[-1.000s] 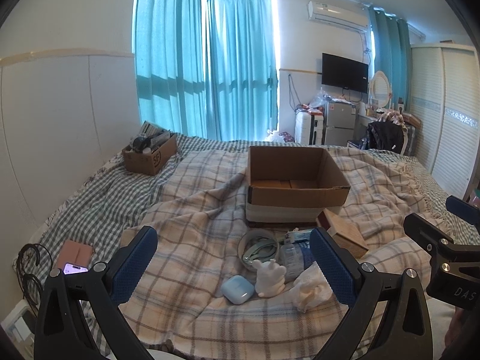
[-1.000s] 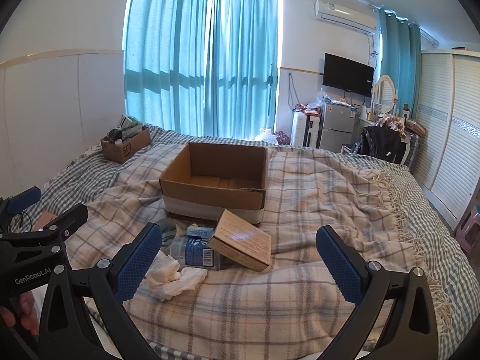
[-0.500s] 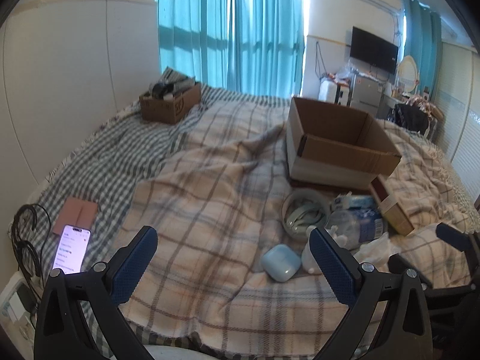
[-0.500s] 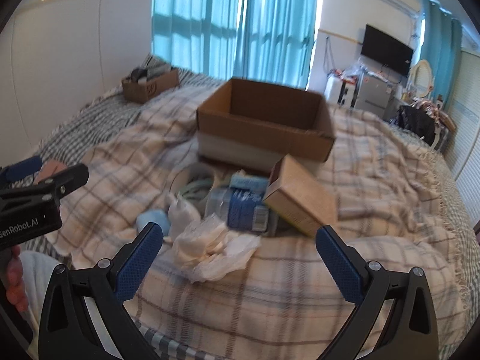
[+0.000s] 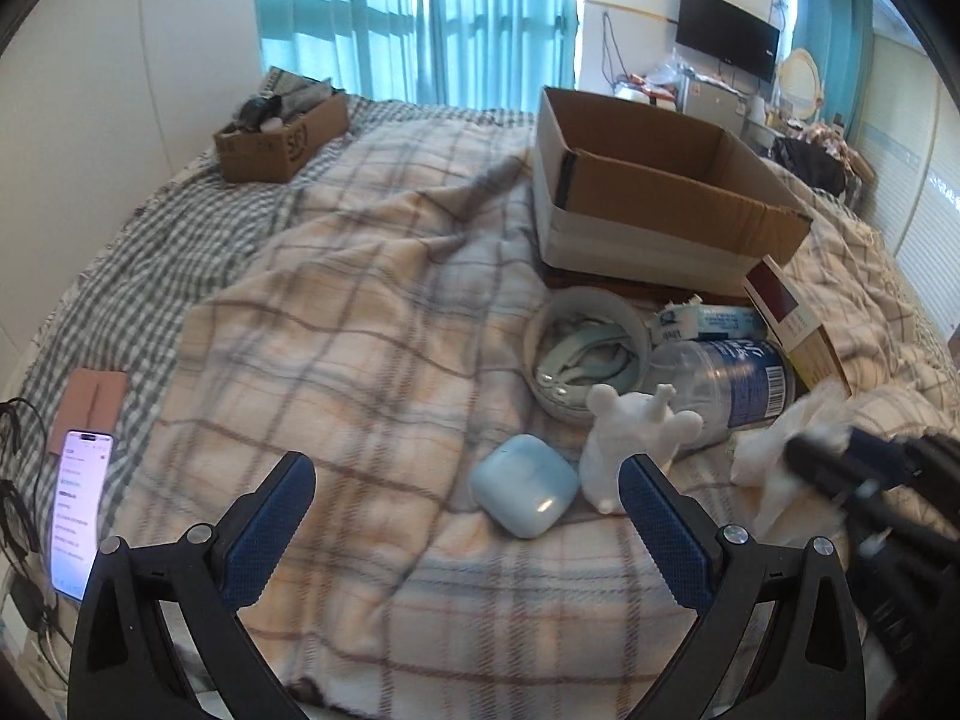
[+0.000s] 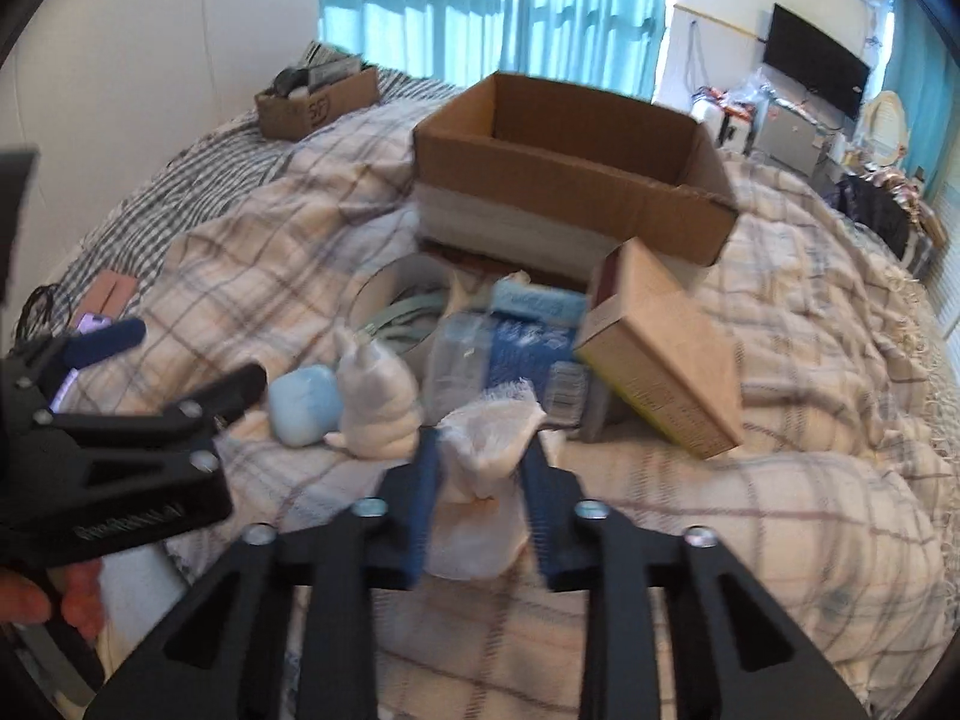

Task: Organize objects
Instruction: 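Grasp the white toy figure with left gripper while right gripper grasps the tissue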

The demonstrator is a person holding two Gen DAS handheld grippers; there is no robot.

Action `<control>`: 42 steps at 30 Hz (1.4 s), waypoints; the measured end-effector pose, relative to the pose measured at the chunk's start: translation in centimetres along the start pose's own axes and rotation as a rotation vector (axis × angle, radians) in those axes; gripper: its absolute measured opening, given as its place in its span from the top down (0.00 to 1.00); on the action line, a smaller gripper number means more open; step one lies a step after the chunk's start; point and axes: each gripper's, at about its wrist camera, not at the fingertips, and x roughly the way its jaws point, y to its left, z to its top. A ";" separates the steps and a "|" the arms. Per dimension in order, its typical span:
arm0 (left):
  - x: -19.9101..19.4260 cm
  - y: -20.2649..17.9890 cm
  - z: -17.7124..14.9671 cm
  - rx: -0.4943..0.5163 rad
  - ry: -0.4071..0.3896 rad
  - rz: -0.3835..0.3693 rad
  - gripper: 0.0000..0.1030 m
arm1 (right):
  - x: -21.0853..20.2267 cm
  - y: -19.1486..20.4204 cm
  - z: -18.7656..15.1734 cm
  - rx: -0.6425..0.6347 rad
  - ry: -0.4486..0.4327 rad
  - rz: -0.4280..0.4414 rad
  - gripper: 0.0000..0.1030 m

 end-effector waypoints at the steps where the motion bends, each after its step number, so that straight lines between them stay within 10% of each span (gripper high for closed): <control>1: 0.2 -0.4 0.0 0.002 0.000 -0.007 0.00 | -0.4 -0.4 0.2 0.007 -0.009 -0.016 0.83; 14: 4.0 -5.0 0.5 0.061 0.041 -0.100 0.10 | -2.3 -6.1 1.0 0.127 -0.070 -0.079 0.86; 21: 5.7 -5.8 0.3 0.064 0.089 -0.190 0.54 | -1.7 -7.1 0.6 0.151 -0.066 -0.065 0.86; 42: -4.6 -4.0 3.9 0.046 -0.109 -0.196 0.55 | -8.7 -6.1 2.2 0.162 -0.237 -0.033 0.86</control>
